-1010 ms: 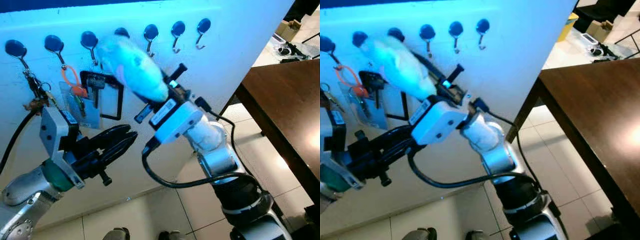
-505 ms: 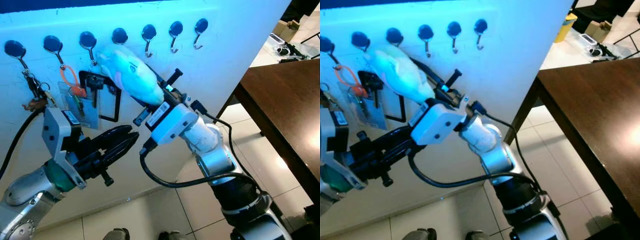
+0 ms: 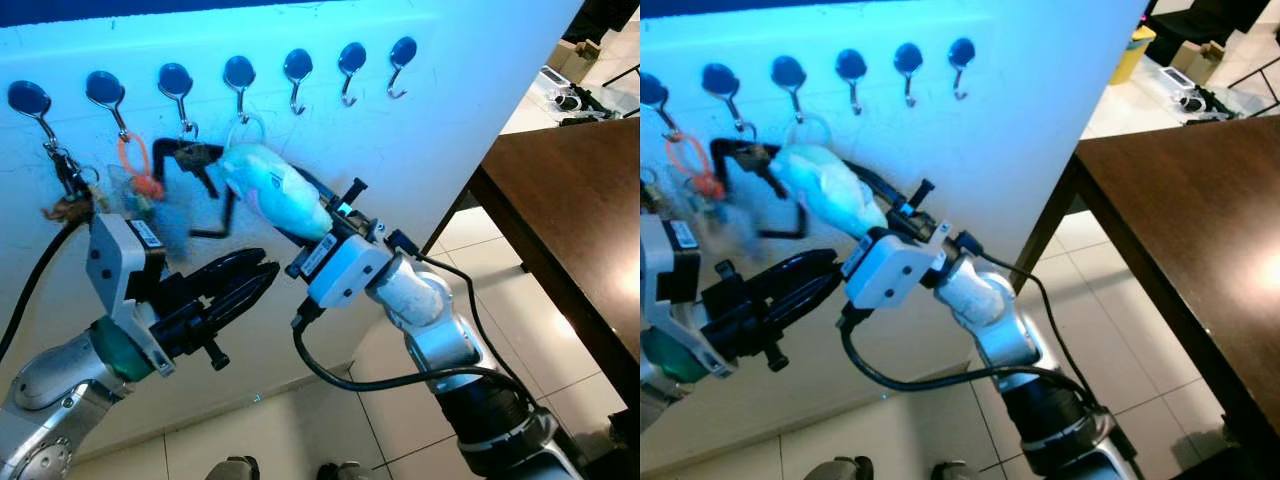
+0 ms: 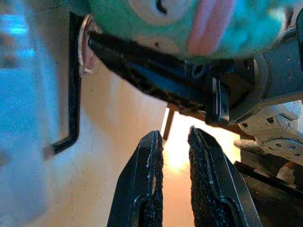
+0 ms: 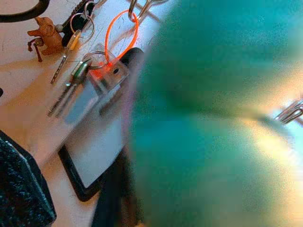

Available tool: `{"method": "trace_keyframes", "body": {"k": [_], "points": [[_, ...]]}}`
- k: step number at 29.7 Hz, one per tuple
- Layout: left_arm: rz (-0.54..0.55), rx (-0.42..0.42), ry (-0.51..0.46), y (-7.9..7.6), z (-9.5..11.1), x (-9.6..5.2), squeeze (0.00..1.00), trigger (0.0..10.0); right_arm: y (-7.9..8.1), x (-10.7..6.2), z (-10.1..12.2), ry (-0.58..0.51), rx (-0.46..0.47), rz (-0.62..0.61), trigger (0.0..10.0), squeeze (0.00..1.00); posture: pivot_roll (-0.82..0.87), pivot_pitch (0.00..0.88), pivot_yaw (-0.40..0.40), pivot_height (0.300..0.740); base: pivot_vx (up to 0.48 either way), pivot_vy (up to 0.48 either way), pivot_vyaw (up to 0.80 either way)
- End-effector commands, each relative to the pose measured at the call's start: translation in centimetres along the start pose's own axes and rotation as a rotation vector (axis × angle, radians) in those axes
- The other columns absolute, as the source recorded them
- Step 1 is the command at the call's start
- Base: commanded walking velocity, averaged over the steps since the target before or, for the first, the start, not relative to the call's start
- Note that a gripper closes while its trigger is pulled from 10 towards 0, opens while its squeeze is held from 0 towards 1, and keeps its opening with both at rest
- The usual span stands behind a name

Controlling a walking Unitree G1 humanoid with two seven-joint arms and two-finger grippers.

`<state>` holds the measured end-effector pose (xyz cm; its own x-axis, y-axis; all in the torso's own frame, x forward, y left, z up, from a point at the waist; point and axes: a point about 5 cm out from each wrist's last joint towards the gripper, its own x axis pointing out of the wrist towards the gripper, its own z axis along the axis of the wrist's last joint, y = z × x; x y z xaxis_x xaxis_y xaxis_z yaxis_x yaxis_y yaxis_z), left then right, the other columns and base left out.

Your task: Hang keys on a hook

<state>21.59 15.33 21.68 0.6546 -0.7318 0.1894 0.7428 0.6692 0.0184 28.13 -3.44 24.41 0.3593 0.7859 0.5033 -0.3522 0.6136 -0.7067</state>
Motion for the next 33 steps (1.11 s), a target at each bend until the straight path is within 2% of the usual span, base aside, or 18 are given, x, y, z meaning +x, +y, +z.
{"method": "trace_keyframes", "body": {"k": [1, 2, 3, 4, 11, 12, 15, 16, 17, 18, 19, 21, 22, 23, 24, 26, 28, 33], "points": [[0.003, -0.009, 0.017, 0.1, -0.5, -0.1, 0.0, 10.0, 0.2, -0.4, -0.2, 0.022, 0.005, -0.006, 10.0, 1.0, 0.09, 0.086, 0.048, 0.74, 0.0, 0.0, 0.0], [0.003, -0.008, 0.018, 0.1, -0.5, 0.0, 0.0, 10.0, 0.1, -0.5, -0.2, 0.027, 0.009, -0.021, 10.0, 0.56, 0.09, 0.085, 0.05, 0.74, 0.0, 0.0, 0.0], [0.003, -0.008, 0.018, 0.1, -0.5, 0.0, 0.0, 10.0, 0.1, -0.5, -0.2, 0.027, 0.009, -0.021, 10.0, 0.56, 0.09, 0.085, 0.05, 0.74, 0.0, 0.0, 0.0], [0.003, -0.006, 0.02, 0.2, -0.5, 0.0, 0.0, 10.0, -0.1, -0.7, -0.2, 0.03, 0.023, -0.049, 10.0, 0.0, 0.09, 0.085, 0.05, 0.74, 0.0, 0.0, 0.0], [-0.002, -0.008, 0.032, 0.0, -0.8, 0.0, 0.0, 10.0, -0.4, -1.9, -0.1, 0.046, 0.071, -0.121, 10.0, 0.0, 0.09, 0.091, 0.049, 0.74, 0.0, 0.0, 0.0], [-0.008, -0.002, 0.045, -0.1, -1.0, 0.0, 0.0, 10.0, -0.5, -3.0, -0.4, 0.085, 0.1, -0.149, 10.0, 0.0, 0.1, 0.095, 0.044, 0.74, 0.0, 0.0, 0.0], [0.028, 0.056, 0.118, 0.4, -2.1, -0.2, 0.0, 10.0, 1.4, -10.1, -2.7, 0.376, 0.206, -0.181, 10.0, 0.0, 0.08, 0.103, 0.042, 0.74, 0.0, 0.0, 0.0], [0.028, 0.056, 0.118, 0.4, -2.1, -0.2, 0.0, 10.0, 1.4, -10.1, -2.7, 0.376, 0.206, -0.181, 10.0, 0.0, 0.08, 0.103, 0.042, 0.74, 0.0, 0.0, 0.0], [0.043, 0.089, 0.156, 0.5, -2.6, -0.4, 0.0, 10.0, 2.6, -12.5, -3.2, 0.472, 0.239, -0.184, 10.0, 0.0, 0.07, 0.106, 0.048, 0.74, 0.0, 0.0, 0.0], [0.043, 0.089, 0.156, 0.5, -2.6, -0.4, 0.0, 10.0, 2.6, -12.5, -3.2, 0.472, 0.239, -0.184, 10.0, 0.0, 0.07, 0.106, 0.048, 0.74, 0.0, 0.0, 0.0], [0.056, 0.112, 0.186, 0.6, -3.1, -0.5, 0.0, 10.0, 3.6, -14.3, -3.6, 0.549, 0.286, -0.199, 10.0, 0.0, 0.07, 0.106, 0.048, 0.74, 0.0, 0.0, 0.0], [0.056, 0.112, 0.186, 0.6, -3.1, -0.5, 0.0, 10.0, 3.6, -14.3, -3.6, 0.549, 0.286, -0.199, 10.0, 0.0, 0.07, 0.106, 0.048, 0.74, 0.0, 0.0, 0.0], [0.081, 0.122, 0.205, 0.6, -3.6, -0.7, 0.0, 10.0, 4.9, -16.2, -3.9, 0.626, 0.328, -0.212, 10.0, 0.0, 0.06, 0.107, 0.055, 0.74, 0.0, 0.0, 0.0], [0.081, 0.122, 0.205, 0.6, -3.6, -0.7, 0.0, 10.0, 4.9, -16.2, -3.9, 0.626, 0.328, -0.212, 10.0, 0.0, 0.06, 0.107, 0.055, 0.74, 0.0, 0.0, 0.0], [0.135, 0.12, 0.218, 0.6, -4.2, -1.2, 0.0, 10.0, 6.5, -18.4, -4.0, 0.719, 0.387, -0.244, 10.0, 0.0, 0.04, 0.112, 0.063, 0.74, 0.0, 0.0, 0.0], [0.135, 0.12, 0.218, 0.6, -4.2, -1.2, 0.0, 10.0, 6.5, -18.4, -4.0, 0.719, 0.387, -0.244, 10.0, 0.0, 0.04, 0.112, 0.063, 0.74, 0.0, 0.0, 0.0], [0.262, 0.15, 0.262, 0.5, -5.5, -2.5, 0.0, 10.0, 8.0, -21.0, -3.7, 0.839, 0.45, -0.328, 10.0, 0.0, 0.04, 0.121, 0.066, 0.74, 0.0, 0.0, 0.0], [0.335, 0.178, 0.276, 0.6, -6.2, -2.8, 0.0, 10.0, 8.1, -21.6, -3.7, 0.867, 0.465, -0.359, 10.0, 0.0, 0.04, 0.122, 0.057, 0.74, 0.0, 0.0, 0.0]]}}
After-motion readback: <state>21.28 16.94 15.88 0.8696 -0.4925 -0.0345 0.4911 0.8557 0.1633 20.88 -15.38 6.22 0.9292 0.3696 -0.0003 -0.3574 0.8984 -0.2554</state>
